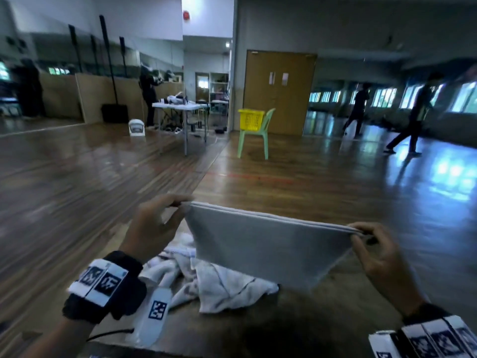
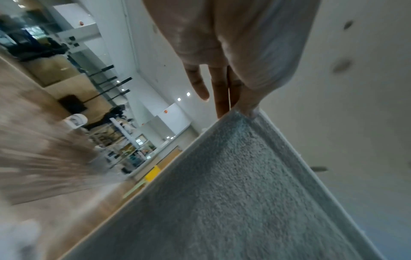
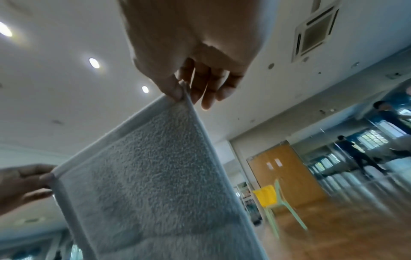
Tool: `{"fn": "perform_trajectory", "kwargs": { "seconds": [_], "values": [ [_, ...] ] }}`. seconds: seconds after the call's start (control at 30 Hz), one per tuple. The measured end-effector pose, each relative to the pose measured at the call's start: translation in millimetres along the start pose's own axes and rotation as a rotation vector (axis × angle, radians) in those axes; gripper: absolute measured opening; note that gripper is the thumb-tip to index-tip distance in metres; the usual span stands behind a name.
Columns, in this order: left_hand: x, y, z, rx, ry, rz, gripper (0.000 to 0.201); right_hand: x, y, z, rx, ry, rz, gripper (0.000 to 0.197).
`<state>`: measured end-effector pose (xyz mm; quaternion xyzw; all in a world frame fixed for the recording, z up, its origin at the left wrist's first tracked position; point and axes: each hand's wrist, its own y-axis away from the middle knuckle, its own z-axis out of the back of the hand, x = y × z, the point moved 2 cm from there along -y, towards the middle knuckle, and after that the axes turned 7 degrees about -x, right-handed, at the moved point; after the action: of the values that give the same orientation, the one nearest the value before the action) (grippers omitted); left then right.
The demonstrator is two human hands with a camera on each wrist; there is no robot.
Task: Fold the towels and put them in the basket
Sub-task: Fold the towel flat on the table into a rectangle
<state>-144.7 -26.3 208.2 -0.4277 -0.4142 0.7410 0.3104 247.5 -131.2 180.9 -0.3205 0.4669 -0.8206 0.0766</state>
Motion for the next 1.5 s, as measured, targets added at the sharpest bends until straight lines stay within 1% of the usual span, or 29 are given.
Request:
{"fn": "perform_trajectory", "kwargs": {
  "seconds": [0.03, 0.1, 0.2, 0.3, 0.43, 0.57, 0.63, 0.7, 0.77, 0.8, 0.87, 0.93, 1.0, 1.03, 1.1, 1.17, 1.23, 1.3, 1.33, 1.4, 1.43, 1.5],
  "values": [
    [-9, -12, 8, -0.025, 0.009, -0.024, 0.021, 7, -10, 7, -0.036, -0.011, 0.023, 0.018],
    [-20, -28, 19, -0.033, 0.020, -0.057, 0.025, 20, -26, 18, -0.090, -0.003, 0.075, 0.017],
    [-20, -36, 24, 0.013, 0.041, -0.088, 0.028, 35, -38, 25, -0.116, 0.078, 0.139, 0.017],
    [-6, -28, 19, 0.073, -0.011, -0.106, 0.030, 26, -36, 17, -0.104, 0.146, 0.158, 0.016],
    [22, -4, 3, 0.152, -0.092, -0.109, 0.018, -3, -15, -4, -0.024, 0.131, 0.150, 0.015],
    [48, 29, -18, 0.210, -0.214, -0.118, 0.020, -40, 19, -32, 0.043, 0.169, 0.079, 0.016],
    [59, 51, -31, 0.248, -0.253, -0.079, 0.016, -56, 37, -47, 0.070, 0.182, 0.034, 0.019],
    [70, 79, -44, 0.325, -0.288, -0.035, 0.013, -70, 57, -58, 0.094, 0.209, 0.009, 0.027],
    [80, 110, -54, 0.405, -0.344, -0.035, 0.012, -84, 79, -66, 0.182, 0.234, 0.028, 0.035],
    [84, 125, -56, 0.445, -0.364, -0.038, 0.013, -89, 92, -69, 0.248, 0.252, 0.064, 0.040],
    [88, 153, -58, 0.516, -0.389, -0.050, 0.017, -97, 118, -72, 0.380, 0.282, 0.139, 0.041],
    [89, 177, -58, 0.584, -0.372, -0.102, 0.020, -103, 137, -72, 0.505, 0.303, 0.148, 0.037],
    [87, 194, -57, 0.698, -0.342, -0.163, 0.020, -107, 152, -74, 0.637, 0.324, 0.124, 0.033],
    [87, 201, -57, 0.752, -0.342, -0.186, 0.019, -108, 158, -75, 0.689, 0.331, 0.123, 0.028],
    [89, 209, -58, 0.844, -0.366, -0.213, 0.017, -107, 167, -79, 0.747, 0.327, 0.142, 0.015],
    [92, 214, -63, 0.895, -0.375, -0.218, 0.021, -107, 175, -82, 0.771, 0.335, 0.162, 0.009],
    [94, 216, -68, 0.910, -0.368, -0.186, 0.028, -109, 177, -83, 0.793, 0.367, 0.158, 0.007],
    [94, 213, -75, 0.920, -0.348, -0.121, 0.031, -111, 173, -85, 0.802, 0.431, 0.148, 0.014],
    [96, 212, -78, 0.914, -0.340, -0.088, 0.029, -113, 169, -87, 0.791, 0.468, 0.145, 0.015],
    [94, 208, -85, 0.880, -0.331, -0.023, 0.015, -118, 162, -92, 0.758, 0.532, 0.128, 0.014],
    [94, 207, -88, 0.867, -0.320, 0.020, 0.012, -120, 160, -94, 0.752, 0.554, 0.106, 0.013],
    [92, 206, -92, 0.891, -0.325, 0.120, 0.018, -124, 158, -97, 0.758, 0.576, 0.050, 0.013]
  ]
}}
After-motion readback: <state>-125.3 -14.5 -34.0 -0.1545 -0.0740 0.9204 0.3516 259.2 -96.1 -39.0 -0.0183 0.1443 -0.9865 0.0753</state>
